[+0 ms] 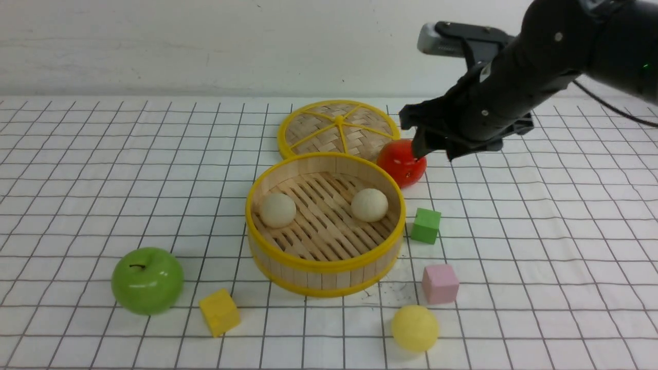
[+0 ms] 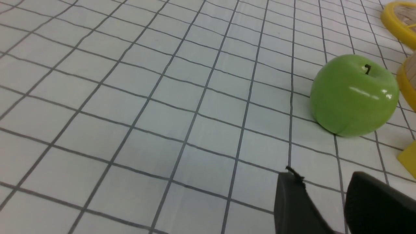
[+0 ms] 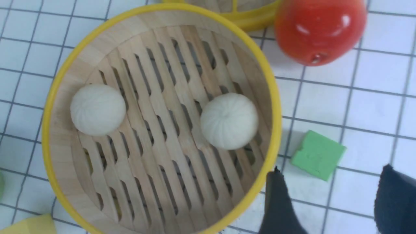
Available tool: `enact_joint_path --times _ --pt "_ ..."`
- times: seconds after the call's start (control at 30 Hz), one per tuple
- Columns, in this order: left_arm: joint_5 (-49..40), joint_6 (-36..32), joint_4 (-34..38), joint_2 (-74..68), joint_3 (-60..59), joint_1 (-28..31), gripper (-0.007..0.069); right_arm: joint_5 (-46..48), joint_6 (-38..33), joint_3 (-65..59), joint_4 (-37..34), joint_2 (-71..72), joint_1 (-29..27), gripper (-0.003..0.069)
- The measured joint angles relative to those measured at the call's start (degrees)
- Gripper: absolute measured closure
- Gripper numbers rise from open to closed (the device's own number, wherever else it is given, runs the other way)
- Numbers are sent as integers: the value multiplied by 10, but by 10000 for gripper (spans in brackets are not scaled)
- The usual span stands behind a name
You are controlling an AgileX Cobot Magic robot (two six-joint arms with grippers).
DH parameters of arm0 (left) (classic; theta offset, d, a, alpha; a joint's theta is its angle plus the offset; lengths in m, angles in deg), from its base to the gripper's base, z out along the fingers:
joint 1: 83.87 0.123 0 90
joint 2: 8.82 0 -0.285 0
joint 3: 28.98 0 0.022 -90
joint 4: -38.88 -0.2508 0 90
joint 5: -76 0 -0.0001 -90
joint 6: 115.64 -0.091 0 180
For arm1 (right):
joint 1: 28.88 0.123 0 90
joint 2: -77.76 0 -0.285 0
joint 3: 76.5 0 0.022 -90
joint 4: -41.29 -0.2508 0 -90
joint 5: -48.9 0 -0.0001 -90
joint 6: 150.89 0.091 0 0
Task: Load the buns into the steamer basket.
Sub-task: Use the right arm to grab a steamed stuffed bun
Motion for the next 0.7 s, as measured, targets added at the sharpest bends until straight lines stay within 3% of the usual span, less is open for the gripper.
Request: enact_joint_path --times 0.2,0.7 --pt "0 0 0 0 0 0 387 4 5 -51 17 58 0 265" --pt "0 0 0 0 0 0 387 -105 48 -359 39 213 0 265"
